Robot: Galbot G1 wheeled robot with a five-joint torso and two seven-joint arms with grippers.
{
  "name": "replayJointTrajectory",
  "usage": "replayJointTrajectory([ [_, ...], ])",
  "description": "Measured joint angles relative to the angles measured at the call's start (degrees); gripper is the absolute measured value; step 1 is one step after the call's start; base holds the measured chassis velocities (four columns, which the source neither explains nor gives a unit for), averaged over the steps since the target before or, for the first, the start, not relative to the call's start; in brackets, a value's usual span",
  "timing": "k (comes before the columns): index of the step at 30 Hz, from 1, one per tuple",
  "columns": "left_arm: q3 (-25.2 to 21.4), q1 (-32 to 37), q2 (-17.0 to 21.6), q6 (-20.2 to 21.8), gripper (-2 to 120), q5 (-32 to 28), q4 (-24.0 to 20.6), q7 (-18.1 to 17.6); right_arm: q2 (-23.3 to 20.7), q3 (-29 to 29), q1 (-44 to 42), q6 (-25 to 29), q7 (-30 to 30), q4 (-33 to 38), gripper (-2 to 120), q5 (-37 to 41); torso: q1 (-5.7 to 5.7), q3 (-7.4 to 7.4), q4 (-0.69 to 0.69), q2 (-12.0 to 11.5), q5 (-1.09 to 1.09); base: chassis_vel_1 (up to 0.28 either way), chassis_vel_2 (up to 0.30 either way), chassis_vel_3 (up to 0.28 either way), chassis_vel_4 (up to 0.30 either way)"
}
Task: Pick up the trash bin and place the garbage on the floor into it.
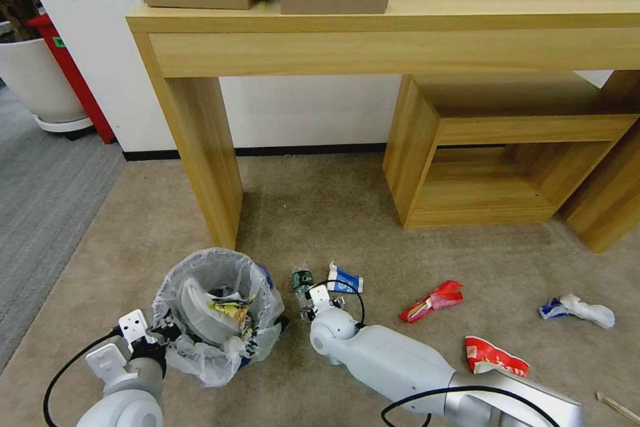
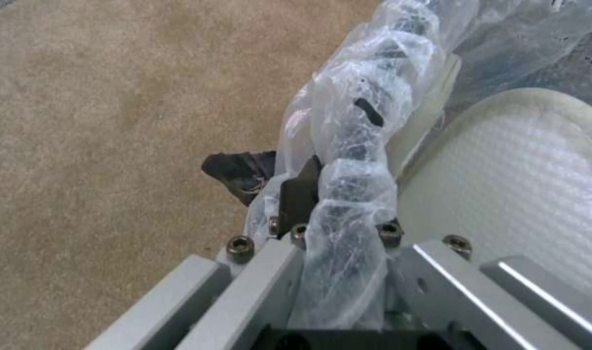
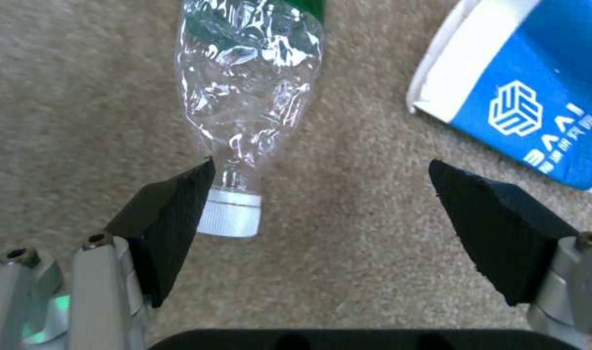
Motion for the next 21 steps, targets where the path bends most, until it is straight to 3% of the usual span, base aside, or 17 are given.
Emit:
replayJointTrajectory([
  [16, 0.1, 0.4, 0.0, -0.1, 0, 0.0, -0.6, 0.0, 1.5, -1.4, -0.1, 1.0, -0.4, -1.5, 84, -0.8, 0.0, 0.0, 0.0, 0.0, 0.0, 0.0, 0.0, 0.0, 0.0],
  [21, 0.1, 0.4, 0.1, -0.4, 0, -0.1, -0.7, 0.0, 2.7, -1.8, -0.1, 1.6, -0.6, -3.6, 77, -1.0, 0.0, 0.0, 0.0, 0.0, 0.0, 0.0, 0.0, 0.0, 0.0],
])
